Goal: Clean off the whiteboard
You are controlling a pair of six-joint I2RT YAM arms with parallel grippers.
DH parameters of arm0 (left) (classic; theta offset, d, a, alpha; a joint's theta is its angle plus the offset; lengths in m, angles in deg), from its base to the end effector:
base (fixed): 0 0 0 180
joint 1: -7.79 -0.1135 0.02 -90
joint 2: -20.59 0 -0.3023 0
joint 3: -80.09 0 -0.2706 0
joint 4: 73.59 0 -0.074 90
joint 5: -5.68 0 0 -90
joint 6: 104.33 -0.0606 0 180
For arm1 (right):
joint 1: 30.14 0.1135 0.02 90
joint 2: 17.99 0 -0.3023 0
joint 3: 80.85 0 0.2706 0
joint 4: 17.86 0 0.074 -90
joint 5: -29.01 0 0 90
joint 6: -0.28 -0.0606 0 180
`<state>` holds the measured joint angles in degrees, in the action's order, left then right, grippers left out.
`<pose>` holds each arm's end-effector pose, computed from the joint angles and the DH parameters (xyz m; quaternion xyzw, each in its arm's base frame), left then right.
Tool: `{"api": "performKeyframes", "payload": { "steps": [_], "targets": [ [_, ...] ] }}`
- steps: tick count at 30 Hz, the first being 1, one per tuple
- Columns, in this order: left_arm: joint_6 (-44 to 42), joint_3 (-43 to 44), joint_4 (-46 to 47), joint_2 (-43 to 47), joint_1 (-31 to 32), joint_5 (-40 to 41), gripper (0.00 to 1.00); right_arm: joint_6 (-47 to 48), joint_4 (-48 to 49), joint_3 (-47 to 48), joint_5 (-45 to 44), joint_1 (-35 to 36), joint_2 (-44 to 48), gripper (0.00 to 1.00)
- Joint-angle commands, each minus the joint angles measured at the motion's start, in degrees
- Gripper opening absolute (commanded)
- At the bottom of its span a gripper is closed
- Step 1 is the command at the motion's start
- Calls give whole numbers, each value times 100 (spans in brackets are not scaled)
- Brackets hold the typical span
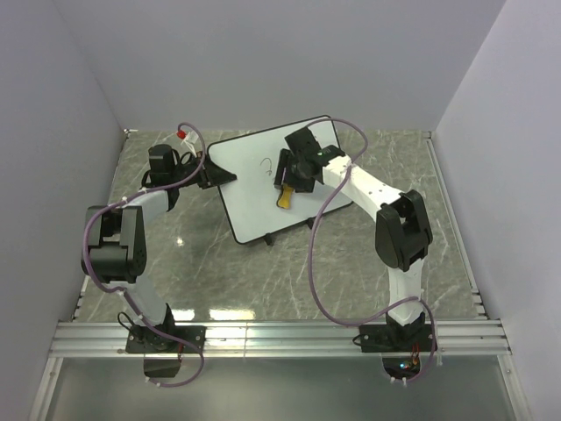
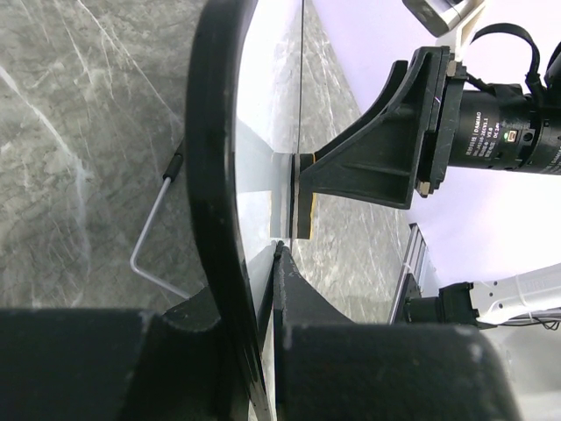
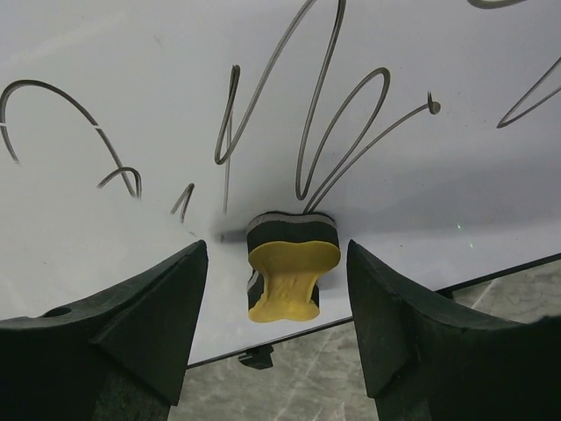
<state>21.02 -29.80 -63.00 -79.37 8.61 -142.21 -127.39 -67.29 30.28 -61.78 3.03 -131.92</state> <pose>0.4065 -0.0572 0.2415 0.0557 0.7646 -0.5324 0.3590 0.4151 0.2703 0.2702 0.0394 0.9453 0.1823 0.2675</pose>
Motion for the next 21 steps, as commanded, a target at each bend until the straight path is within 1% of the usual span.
{"api": "performKeyframes", "payload": {
  "steps": [1, 7, 10, 12, 13, 14, 17, 18, 20, 21],
  "targets": [
    [-784, 45, -415, -6, 234, 190, 0, -30, 41, 117, 53, 49, 46, 71],
    [-784, 53, -415, -41, 234, 190, 0, -135, 155, -252, 62, 76, 248, 69],
    [-767, 71, -389, -58, 234, 181, 0, -153, 103, -278, 62, 102, 231, 69],
    [-749, 80, -371, -85, 234, 181, 0, -179, 129, -322, 175, 111, 248, 67],
    [-732, 80, -362, -76, 234, 181, 0, -205, 155, -357, 176, 111, 257, 64],
    [-740, 97, -362, -85, 234, 181, 0, -197, 207, -393, 159, 111, 266, 59],
    [-740, 97, -380, -94, 234, 173, 0, -171, 173, -297, 124, 111, 240, 48],
    [-740, 97, -380, -94, 234, 173, 0, -153, 147, -253, 106, 111, 214, 39],
    [-749, 106, -406, -111, 243, 181, 0, -144, 120, -147, 89, 111, 187, 31],
    [-749, 106, -415, -111, 235, 190, 0, -144, 111, -121, 89, 111, 178, 22]
  ]
}}
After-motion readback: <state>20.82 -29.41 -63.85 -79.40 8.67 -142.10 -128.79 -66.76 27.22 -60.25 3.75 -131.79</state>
